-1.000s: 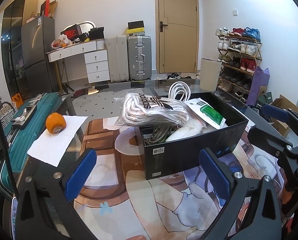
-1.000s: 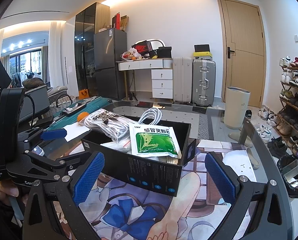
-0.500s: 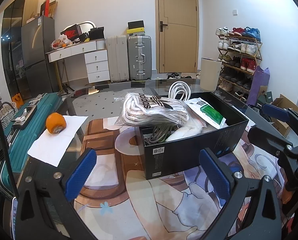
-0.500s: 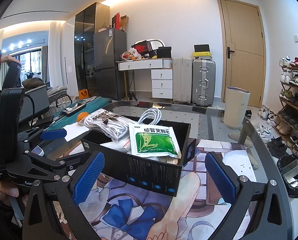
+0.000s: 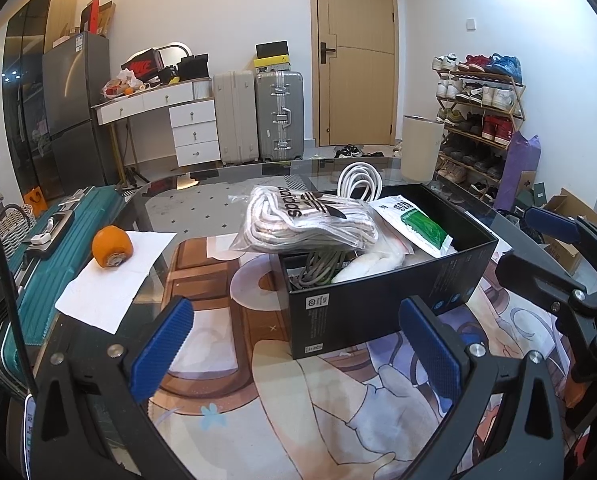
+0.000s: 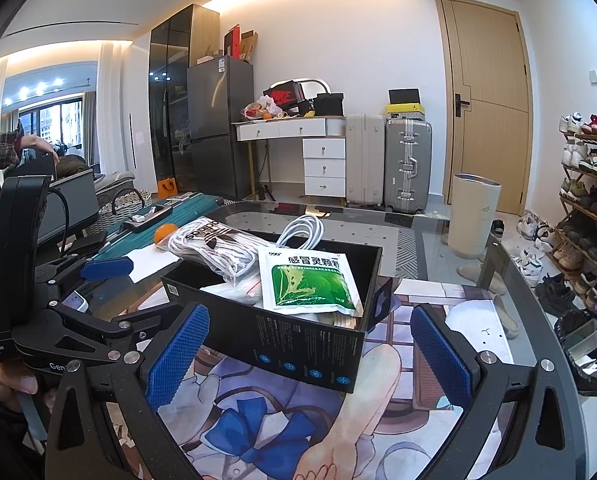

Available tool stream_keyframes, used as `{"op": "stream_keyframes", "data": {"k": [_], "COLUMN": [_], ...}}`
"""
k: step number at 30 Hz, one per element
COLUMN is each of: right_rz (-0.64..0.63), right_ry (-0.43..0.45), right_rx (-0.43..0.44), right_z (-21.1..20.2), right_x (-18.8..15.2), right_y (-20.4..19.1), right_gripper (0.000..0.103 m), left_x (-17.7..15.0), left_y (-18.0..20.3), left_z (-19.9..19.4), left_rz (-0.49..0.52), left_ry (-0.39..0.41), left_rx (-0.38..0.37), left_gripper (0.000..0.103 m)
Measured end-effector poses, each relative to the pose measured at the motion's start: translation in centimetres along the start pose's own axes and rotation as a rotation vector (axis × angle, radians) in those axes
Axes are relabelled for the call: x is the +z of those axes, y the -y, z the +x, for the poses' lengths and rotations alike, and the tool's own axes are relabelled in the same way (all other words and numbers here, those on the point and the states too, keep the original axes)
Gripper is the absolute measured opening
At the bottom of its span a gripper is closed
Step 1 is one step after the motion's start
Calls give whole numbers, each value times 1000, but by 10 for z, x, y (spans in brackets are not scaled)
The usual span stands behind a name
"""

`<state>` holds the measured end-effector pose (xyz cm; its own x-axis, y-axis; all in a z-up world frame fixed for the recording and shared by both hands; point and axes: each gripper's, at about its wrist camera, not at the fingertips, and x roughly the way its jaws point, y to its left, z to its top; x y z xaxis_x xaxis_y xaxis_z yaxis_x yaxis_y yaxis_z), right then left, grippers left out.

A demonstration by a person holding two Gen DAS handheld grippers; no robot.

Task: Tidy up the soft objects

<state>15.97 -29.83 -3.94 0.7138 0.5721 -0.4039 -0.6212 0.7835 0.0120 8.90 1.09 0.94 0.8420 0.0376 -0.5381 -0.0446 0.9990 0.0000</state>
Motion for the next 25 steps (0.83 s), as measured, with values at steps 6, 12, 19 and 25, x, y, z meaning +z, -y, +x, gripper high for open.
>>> {"op": "stream_keyframes", "data": {"k": [6, 12, 19, 25], "right_rz": [-1, -1, 0, -1], "right_ry": [0, 0, 0, 0], "right_rx": [0, 0, 0, 0], "right_z": [0, 0, 0, 1], "right_x": [0, 0, 0, 0], "right_y": [0, 0, 0, 0], "right_gripper": [102, 102, 102, 102], "left_x": [0, 0, 0, 0], "left_y": [0, 0, 0, 0], "left_z": [0, 0, 0, -1], "left_rz": [-2, -1, -1, 4], "left_ry": [0, 0, 0, 1], "left_rx": [1, 0, 2, 4], "left_gripper": [103, 103, 103, 103]}}
